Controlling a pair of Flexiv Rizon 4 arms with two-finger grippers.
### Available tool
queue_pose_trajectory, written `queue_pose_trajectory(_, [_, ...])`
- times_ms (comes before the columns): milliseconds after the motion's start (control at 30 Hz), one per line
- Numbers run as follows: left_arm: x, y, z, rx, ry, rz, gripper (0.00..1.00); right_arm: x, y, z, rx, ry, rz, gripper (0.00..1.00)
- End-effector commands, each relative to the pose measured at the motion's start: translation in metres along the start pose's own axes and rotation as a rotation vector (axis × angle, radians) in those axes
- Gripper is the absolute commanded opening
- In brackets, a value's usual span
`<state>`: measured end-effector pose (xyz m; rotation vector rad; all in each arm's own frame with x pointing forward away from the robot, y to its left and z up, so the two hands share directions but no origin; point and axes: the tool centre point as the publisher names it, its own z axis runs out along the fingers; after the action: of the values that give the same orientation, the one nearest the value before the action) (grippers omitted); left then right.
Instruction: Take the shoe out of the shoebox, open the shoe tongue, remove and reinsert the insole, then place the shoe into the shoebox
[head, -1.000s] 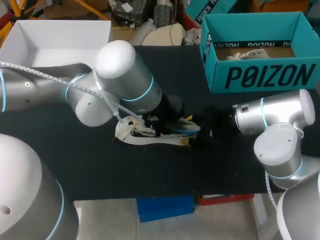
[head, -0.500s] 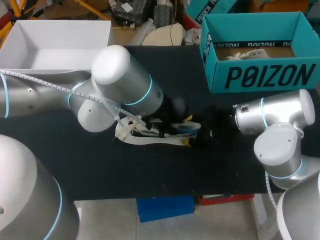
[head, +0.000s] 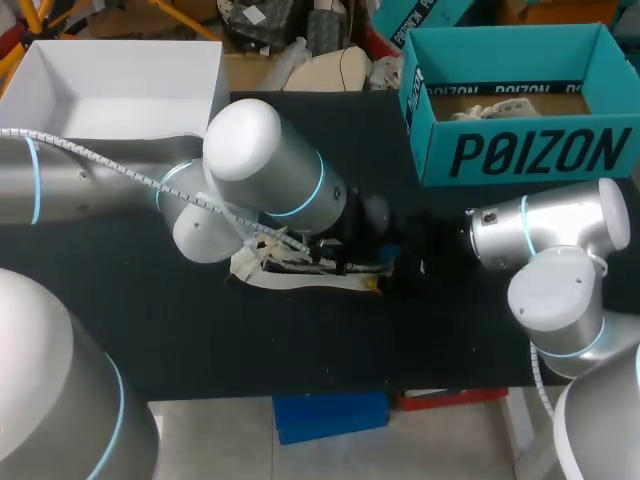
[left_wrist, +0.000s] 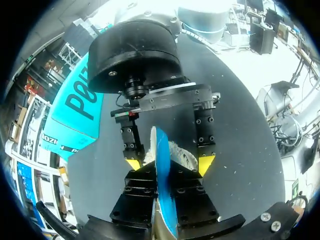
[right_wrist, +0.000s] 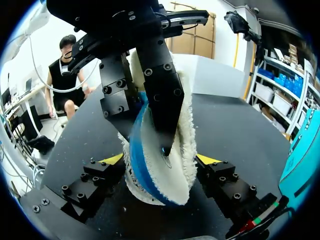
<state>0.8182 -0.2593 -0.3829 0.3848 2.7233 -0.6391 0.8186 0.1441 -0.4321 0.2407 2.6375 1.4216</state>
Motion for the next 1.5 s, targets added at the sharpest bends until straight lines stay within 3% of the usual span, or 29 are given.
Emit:
queue_pose_trajectory(33, [0.008, 0.005, -0.017, 0.000, -0.014, -0.001, 0.00, 0.000, -0.001, 0.002, 0.003, -0.001, 0.001, 0.00])
queue_pose_trajectory(233, [0.019, 0.007, -0.047, 0.050, -0.029, -0.030, 0.00, 0.000, -0.001, 0.002, 0.003, -0.001, 0.001, 0.00])
queue_pose_trajectory(367, [0.025, -0.005, -0.074, 0.143, -0.022, -0.037, 0.00, 0.000, -0.001, 0.002, 0.003, -0.001, 0.001, 0.00])
queue_pose_trajectory(633, [0.014, -0.056, -0.140, 0.371, 0.001, -0.074, 0.00, 0.000, -0.001, 0.002, 0.003, -0.001, 0.001, 0.00])
queue_pose_trajectory(867, [0.007, -0.115, -0.217, 0.607, 0.057, -0.198, 0.00, 0.000, -0.001, 0.002, 0.003, -0.001, 0.001, 0.00])
queue_pose_trajectory(1000, [0.004, -0.138, -0.261, 0.756, 0.160, -0.263, 0.00, 0.000, -0.001, 0.002, 0.003, -0.001, 0.001, 0.00])
queue_pose_trajectory(1033, [0.002, -0.142, -0.272, 0.810, 0.232, -0.271, 0.00, 0.000, -0.001, 0.002, 0.003, -0.001, 0.001, 0.00])
queue_pose_trajectory(1500, [0.002, -0.142, -0.272, 0.810, 0.232, -0.271, 0.00, 0.000, -0.001, 0.002, 0.003, -0.001, 0.001, 0.00])
